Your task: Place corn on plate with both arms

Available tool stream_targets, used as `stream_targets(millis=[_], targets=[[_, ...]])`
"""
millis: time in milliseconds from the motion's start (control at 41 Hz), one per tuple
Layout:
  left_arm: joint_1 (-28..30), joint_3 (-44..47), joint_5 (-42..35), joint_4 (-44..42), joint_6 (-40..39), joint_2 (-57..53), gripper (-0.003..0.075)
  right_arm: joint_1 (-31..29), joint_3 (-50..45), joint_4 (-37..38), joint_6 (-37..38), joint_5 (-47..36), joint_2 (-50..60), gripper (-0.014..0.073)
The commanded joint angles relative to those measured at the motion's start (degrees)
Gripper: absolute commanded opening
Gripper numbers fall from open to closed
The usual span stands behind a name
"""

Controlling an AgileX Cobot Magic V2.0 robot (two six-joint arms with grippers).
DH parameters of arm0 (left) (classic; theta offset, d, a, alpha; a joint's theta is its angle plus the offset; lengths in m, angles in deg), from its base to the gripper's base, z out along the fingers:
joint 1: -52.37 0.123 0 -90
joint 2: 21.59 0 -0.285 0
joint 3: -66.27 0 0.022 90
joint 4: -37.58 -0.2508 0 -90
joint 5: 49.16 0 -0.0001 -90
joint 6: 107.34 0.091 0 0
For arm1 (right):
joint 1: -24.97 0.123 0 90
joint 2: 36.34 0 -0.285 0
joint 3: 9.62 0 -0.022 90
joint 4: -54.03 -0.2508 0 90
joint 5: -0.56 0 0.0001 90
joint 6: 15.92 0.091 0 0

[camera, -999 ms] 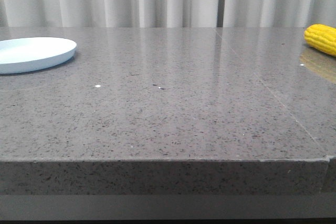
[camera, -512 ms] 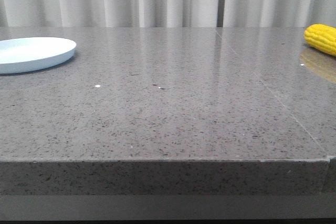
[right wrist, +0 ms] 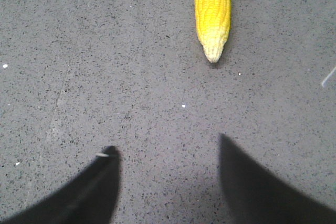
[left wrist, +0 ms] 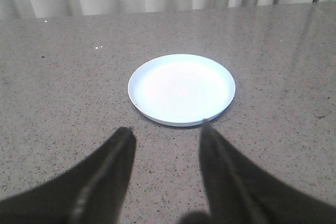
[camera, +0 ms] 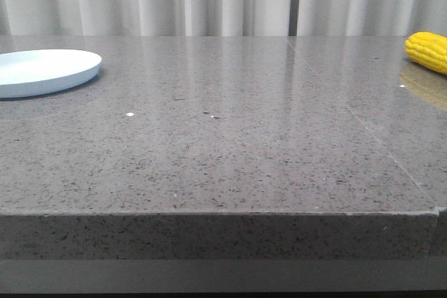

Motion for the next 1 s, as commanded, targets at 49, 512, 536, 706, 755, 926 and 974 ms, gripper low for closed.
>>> stream_targets(millis=[49, 512, 536, 706, 755, 926, 974], targets=[[-0.21, -2.05, -2.1, 0.55, -0.57, 3.65, 0.0582, -0.34, 1.99, -0.23, -0.29, -3.72, -0.37, 0.0616], [-0.21, -11.12, 4.16, -1.24, -0.57, 25.86, 0.0576, -0.34, 1.99, -0.23, -0.29, -4.04, -0.37, 0.0616], [-0.21, -11.73, 4.16, -1.6, -0.57, 27.15, 0.0576, -0.34, 1.99, -0.23, -0.29, -4.04, -0.37, 0.0616], [0.4, -17.1, 4.3, -4.46, -0.57, 37.22, 0.0576, -0.34, 1.99, -0.23, -0.29, -4.04, -0.37, 0.0616], [1.39, -18.92, 4.3, -4.46, -0.57, 40.51, 0.0575, -0.34, 1.99, -0.23, -0.29, -4.04, -0.37, 0.0616], [6.58, -25.47, 5.66, -2.37, 0.66, 49.71, 0.0559, -0.34, 1.99, -0.23, -0.29, -4.04, -0.37, 0.0616], [8.33, -27.42, 5.8, 1.02, 2.95, 52.98, 0.0547, -0.34, 1.99, -0.23, -0.29, -4.04, -0.37, 0.0616]])
